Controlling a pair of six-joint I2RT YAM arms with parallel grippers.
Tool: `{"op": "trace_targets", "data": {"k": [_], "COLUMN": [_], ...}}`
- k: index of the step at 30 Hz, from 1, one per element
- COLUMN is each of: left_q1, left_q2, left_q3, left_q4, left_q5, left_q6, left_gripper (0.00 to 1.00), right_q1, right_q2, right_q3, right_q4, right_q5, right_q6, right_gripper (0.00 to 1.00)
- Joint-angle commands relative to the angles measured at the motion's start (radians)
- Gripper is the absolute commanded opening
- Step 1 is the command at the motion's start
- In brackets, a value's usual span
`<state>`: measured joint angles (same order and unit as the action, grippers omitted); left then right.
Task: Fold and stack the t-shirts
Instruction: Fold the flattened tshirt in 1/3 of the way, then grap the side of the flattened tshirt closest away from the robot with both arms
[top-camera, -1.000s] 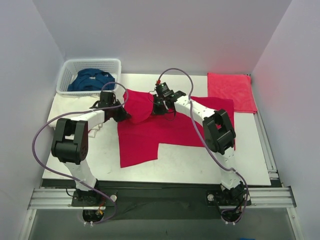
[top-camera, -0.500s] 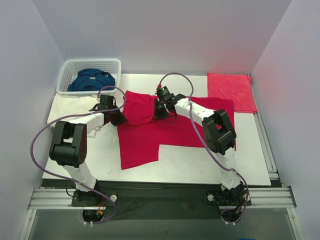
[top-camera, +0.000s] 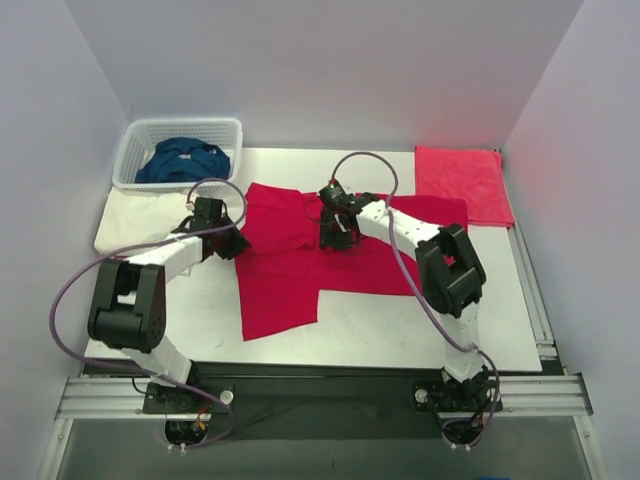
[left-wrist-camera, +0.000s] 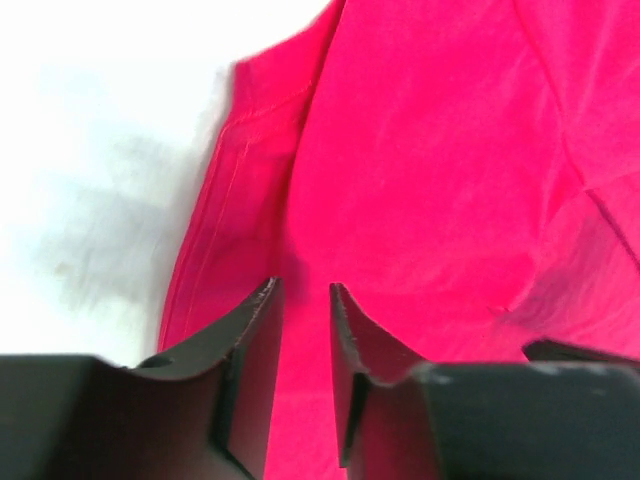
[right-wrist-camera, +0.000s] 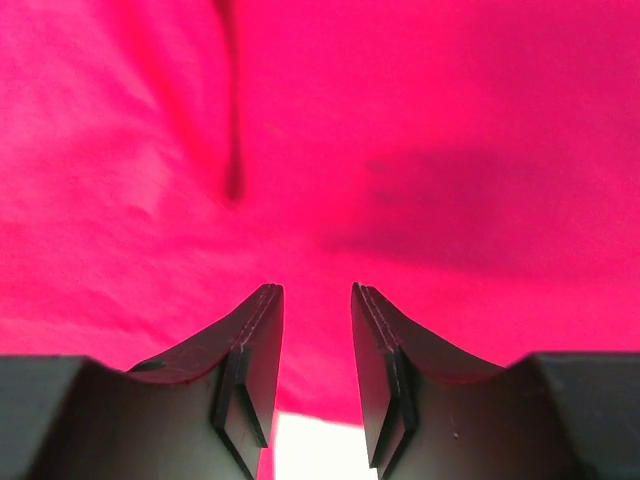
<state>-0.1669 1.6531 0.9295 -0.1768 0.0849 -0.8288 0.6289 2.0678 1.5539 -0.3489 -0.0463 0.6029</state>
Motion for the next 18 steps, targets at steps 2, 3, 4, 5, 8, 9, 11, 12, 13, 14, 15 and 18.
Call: {"op": "trace_targets", "data": {"k": [2, 3, 4, 5, 8, 9, 11, 12, 13, 14, 15, 18], "left_q1": [-0.002, -0.008, -0.009, -0.010, -0.022, -0.026, -0.049, -0.059, -0.068, -0.094, -0.106, -0.163], "left_q2": [-0.151, -0.173, -0.211, -0.226, -0.260, -0.275, -0.338, -0.361, -0.410, -0.438, -0.466, -0.568], "left_q3": [-0.040, -0.052, -0.082, -0.092, -0.132, -0.147, -0.208, -0.224, -0.239, -0.253, -0.279, -0.311], "left_q4": [-0.003, -0.007, -0.009, -0.026, -0.049, -0.053, -0.075, -0.091, -0.111, -0.159, -0.182, -0.288], "left_q5": [-0.057, -0.063, -0.069, -0.065, -0.016, -0.002, 0.022, 0.024, 0.018, 0.010, 0.004, -0.052], "left_q6": [0.000, 0.000, 0.003, 0.005, 0.017, 0.019, 0.023, 0.028, 0.036, 0.037, 0.039, 0.027], "left_gripper": [0.41, 0.41, 0.41, 0.41, 0.41, 0.42, 0.42, 0.42, 0.42, 0.42, 0.42, 0.43], "right_q1": [-0.031, -0.038, -0.060, -0.070, -0.132, -0.149, -0.197, -0.210, -0.224, -0.245, -0.253, -0.279], "right_q2": [-0.217, -0.245, -0.273, -0.326, -0.424, -0.448, -0.503, -0.517, -0.544, -0.555, -0.564, -0.601], "right_q3": [-0.078, -0.103, -0.150, -0.173, -0.270, -0.297, -0.356, -0.370, -0.382, -0.394, -0.416, -0.460], "right_q4": [-0.160, -0.171, -0.189, -0.205, -0.243, -0.252, -0.278, -0.289, -0.312, -0.321, -0.329, -0.338], "right_q5": [0.210, 0.241, 0.259, 0.281, 0.327, 0.335, 0.355, 0.364, 0.381, 0.385, 0.387, 0.382], "right_q6": [0.066, 0.095, 0.107, 0.126, 0.178, 0.187, 0.202, 0.202, 0.204, 0.209, 0.209, 0.209], "right_gripper": [0.35, 0.35, 0.35, 0.35, 0.35, 0.35, 0.35, 0.35, 0.35, 0.35, 0.35, 0.34]}}
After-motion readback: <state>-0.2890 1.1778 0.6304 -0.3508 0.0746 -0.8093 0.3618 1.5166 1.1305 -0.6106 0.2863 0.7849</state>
